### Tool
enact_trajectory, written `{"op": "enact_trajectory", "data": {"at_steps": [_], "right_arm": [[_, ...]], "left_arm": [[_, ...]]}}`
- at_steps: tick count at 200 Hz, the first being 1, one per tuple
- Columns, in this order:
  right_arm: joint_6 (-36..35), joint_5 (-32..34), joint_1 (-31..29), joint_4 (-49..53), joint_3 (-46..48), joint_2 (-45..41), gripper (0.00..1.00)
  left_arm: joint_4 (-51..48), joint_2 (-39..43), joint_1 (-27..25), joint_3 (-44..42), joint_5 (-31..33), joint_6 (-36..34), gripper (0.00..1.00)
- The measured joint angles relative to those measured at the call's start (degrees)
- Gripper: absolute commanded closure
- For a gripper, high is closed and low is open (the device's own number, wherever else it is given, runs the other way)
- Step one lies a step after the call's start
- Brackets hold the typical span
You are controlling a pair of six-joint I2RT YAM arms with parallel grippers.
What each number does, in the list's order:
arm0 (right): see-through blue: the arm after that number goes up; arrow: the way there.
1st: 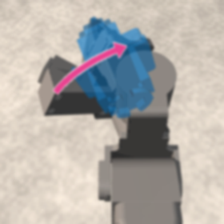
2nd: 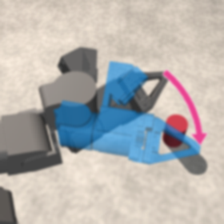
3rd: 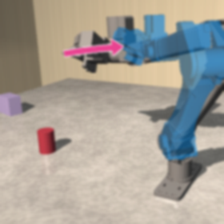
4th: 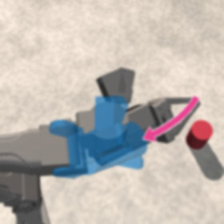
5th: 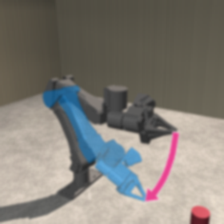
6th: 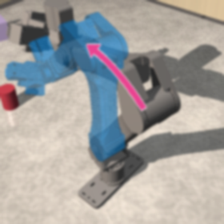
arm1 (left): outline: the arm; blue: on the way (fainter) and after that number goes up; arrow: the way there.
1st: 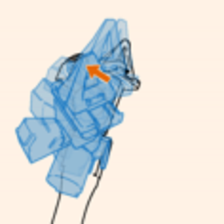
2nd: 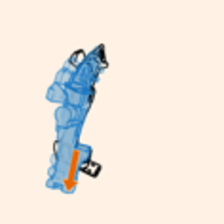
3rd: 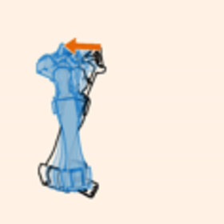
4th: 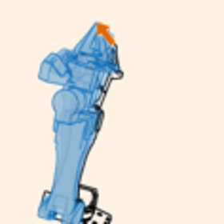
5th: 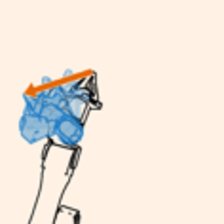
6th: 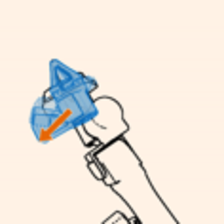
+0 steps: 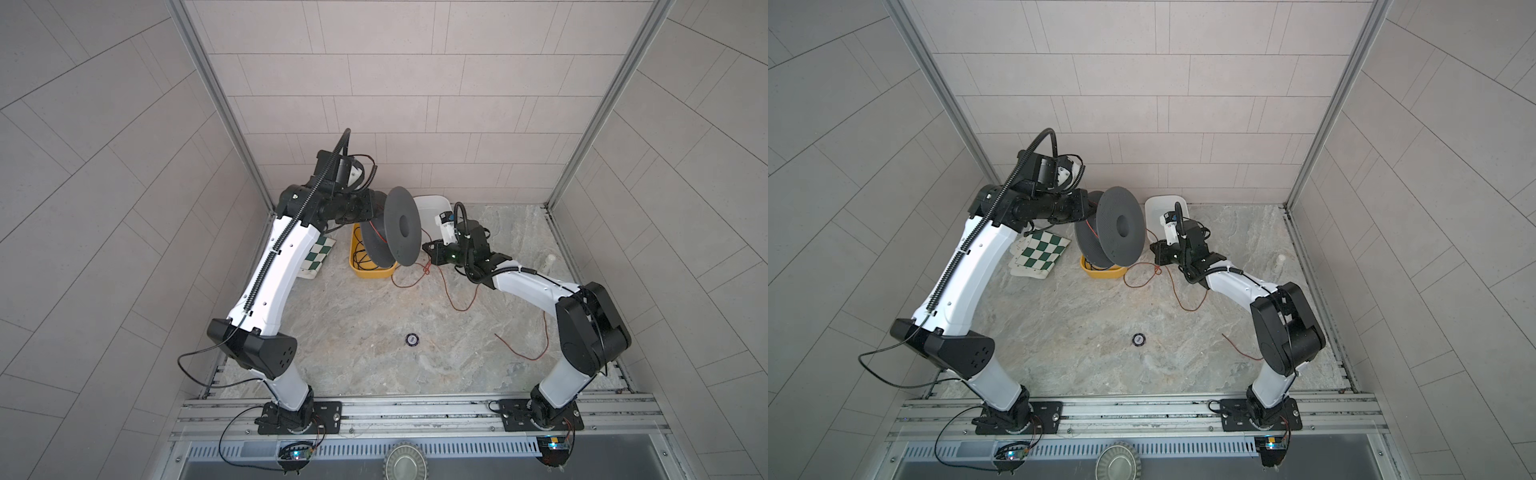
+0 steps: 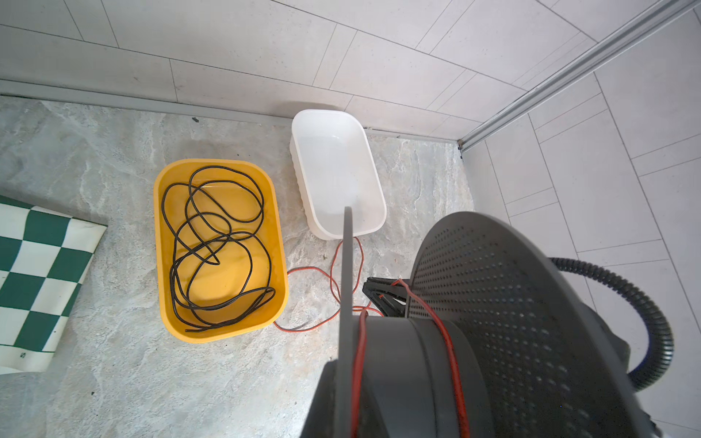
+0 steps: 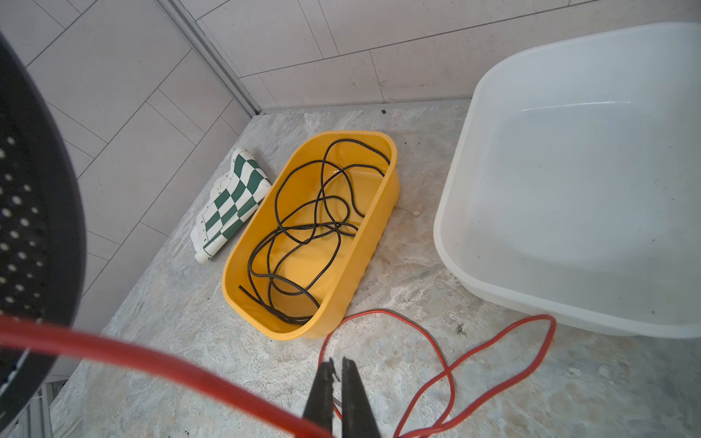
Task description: Wrap the cables
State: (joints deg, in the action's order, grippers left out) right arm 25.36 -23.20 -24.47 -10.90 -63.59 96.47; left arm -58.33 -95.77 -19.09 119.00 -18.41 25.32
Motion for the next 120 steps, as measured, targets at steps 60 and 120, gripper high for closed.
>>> {"op": "enact_trajectory", "data": {"at_steps": [60,120], "right_arm": [[0.63,-0.22,-0.28,-3.69,0.96,1.95,0.91],[1.46,-1.14,-1.36,-8.04,2.25,3.37,1.0]], "left_arm": [[1.33,0.0,1.44,-0.02,-1.09,3.04,1.0],[4.85,1.97,2.75,-3.98,-1.29,6.51,1.0]]}}
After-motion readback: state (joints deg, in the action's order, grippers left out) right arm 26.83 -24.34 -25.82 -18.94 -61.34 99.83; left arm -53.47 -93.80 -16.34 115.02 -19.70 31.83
